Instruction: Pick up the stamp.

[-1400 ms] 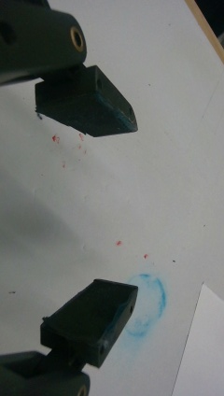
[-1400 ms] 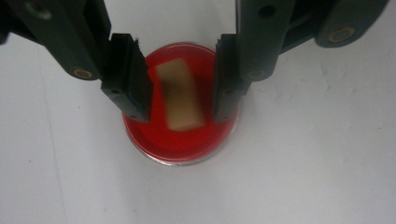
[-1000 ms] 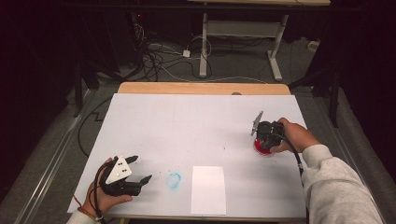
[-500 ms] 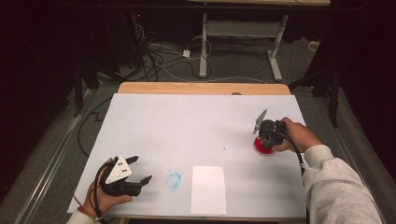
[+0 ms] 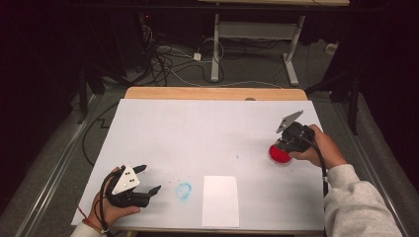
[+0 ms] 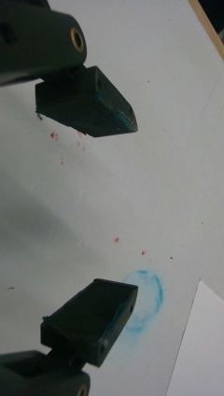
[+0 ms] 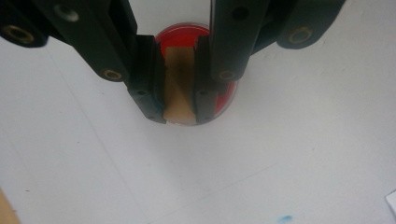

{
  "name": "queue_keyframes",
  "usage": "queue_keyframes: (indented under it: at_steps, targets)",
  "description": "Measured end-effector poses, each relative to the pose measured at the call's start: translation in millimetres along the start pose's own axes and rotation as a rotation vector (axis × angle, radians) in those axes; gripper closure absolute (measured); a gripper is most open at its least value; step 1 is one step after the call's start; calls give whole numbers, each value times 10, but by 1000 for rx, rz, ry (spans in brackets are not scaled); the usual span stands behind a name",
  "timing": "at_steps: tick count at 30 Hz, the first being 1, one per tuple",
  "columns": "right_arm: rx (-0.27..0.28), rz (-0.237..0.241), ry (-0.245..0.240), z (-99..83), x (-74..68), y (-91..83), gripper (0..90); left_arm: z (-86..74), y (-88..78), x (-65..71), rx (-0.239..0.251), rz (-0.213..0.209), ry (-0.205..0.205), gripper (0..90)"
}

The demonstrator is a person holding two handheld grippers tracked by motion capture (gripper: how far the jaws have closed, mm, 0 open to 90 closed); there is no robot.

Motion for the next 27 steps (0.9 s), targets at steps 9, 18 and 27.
queue_keyframes:
  at_steps: [9, 18, 27]
  targets:
    - [78, 2, 74, -61, 5, -72, 769, -1, 6, -1, -1, 2, -1, 188]
    - [45, -7, 85, -47, 95, -223, 769, -29, 29, -31, -3, -10, -16, 188]
    - [-1, -10, 78, 8, 90, -195, 769, -25, 21, -36, 3, -13, -11, 188]
Point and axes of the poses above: each handheld gripper's, and its own axes: y roughly forward along the jaws, z roughly out of its top, x roughly to its right, the point moved 6 cm from there along y, roughly forward along the jaws, and after that the axes turned 2 degrees about y, right-handed, at the moved point
